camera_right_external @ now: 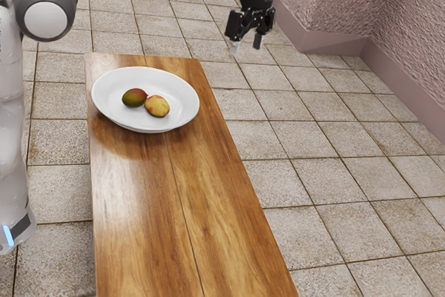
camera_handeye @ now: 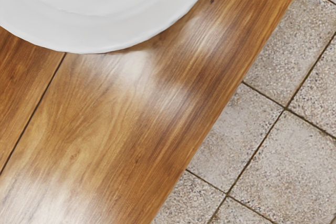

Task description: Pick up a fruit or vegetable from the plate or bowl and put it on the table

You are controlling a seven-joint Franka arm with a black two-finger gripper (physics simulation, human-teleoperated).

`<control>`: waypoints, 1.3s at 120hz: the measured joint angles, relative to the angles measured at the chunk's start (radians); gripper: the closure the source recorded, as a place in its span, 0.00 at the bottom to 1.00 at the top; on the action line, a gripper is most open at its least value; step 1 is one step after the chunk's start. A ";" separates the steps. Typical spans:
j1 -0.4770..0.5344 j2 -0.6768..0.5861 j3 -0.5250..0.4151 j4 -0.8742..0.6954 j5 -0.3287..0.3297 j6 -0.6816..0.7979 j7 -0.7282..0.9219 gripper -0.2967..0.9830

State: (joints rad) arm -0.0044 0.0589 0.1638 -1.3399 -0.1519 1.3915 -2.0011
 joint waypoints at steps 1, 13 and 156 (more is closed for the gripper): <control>-0.004 -0.003 0.009 -0.008 -0.001 0.000 -0.001 0.23; -0.027 -0.173 0.084 -0.290 -0.003 0.022 0.000 0.23; 0.163 -0.382 0.208 -0.956 0.062 0.463 0.062 0.23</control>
State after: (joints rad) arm 0.1585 -0.3233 0.3722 -2.2963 -0.0899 1.8544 -1.9395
